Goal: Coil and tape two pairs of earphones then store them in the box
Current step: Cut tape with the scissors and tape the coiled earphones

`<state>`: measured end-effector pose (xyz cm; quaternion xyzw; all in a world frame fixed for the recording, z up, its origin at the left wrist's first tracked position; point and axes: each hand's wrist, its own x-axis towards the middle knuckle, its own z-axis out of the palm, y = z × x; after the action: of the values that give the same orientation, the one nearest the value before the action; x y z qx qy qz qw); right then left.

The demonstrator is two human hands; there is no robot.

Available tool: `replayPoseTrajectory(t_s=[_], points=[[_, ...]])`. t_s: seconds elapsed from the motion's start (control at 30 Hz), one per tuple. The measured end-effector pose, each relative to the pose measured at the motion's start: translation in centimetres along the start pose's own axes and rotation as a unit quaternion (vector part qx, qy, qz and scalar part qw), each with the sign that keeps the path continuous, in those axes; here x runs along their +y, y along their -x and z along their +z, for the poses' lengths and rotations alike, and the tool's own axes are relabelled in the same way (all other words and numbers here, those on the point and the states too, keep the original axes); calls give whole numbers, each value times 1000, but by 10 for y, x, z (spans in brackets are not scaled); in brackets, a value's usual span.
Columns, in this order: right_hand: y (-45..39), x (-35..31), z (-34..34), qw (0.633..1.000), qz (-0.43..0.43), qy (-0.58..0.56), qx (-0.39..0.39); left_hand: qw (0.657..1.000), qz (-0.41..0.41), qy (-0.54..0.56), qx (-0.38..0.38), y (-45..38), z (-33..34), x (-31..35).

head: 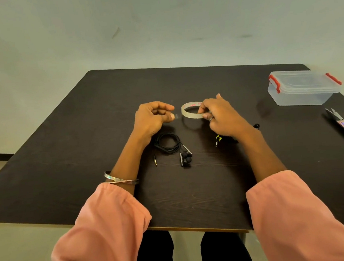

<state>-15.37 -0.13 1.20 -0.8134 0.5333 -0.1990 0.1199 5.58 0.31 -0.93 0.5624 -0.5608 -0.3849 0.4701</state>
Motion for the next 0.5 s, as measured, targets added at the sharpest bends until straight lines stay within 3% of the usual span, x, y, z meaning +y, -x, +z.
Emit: replayPoseTrajectory(t_s=[0.17,0.3,0.5], points=[[-3,12,-3,999,40,5,3,998,-15,4,55,-2,0,0],[1,21,-8,997,68,-16,-15,999,0,-37,4,0,-1,-2],[0,13,-4,999,-1,36,3,999,7,-48,-12,1,-2,-1]])
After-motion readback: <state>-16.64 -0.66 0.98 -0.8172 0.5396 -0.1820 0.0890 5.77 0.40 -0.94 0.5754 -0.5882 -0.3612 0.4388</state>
